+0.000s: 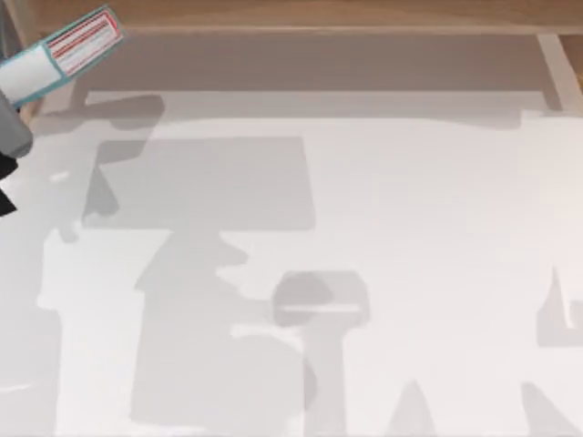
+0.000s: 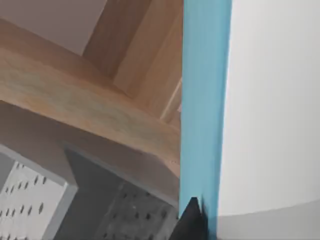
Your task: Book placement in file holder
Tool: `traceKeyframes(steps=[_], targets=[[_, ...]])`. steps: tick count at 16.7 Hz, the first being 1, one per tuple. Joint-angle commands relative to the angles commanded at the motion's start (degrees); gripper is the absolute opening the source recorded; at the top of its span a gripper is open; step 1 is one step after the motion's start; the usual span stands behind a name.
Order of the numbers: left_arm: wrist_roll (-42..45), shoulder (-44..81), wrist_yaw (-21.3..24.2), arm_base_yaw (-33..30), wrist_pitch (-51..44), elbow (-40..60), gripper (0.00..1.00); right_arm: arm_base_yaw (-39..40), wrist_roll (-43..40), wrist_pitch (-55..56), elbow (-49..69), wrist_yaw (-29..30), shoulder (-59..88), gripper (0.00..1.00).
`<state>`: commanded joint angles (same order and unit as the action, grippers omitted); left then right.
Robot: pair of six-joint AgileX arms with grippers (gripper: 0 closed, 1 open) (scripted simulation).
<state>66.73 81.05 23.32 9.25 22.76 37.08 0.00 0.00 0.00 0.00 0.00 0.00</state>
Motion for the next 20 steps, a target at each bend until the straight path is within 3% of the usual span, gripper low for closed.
traceKeyframes(steps=[5,9,14,20], targets=[[15.17,7.57,5.07,12.63,3.44,1.74,0.0,0.0,0.0,0.0,0.0,0.0,0.0,1.0],[24.68,16.26,6.72,18.45,8.38,7.95,0.0,0.0,0.0,0.0,0.0,0.0,0.0,1.0],[31.93,26.06,7.31,19.86,13.46,15.44,0.0,0.0,0.0,0.0,0.0,0.0,0.0,1.0],[32.96,27.92,7.34,19.73,14.22,16.63,0.0,0.0,0.0,0.0,0.0,0.0,0.0,1.0]])
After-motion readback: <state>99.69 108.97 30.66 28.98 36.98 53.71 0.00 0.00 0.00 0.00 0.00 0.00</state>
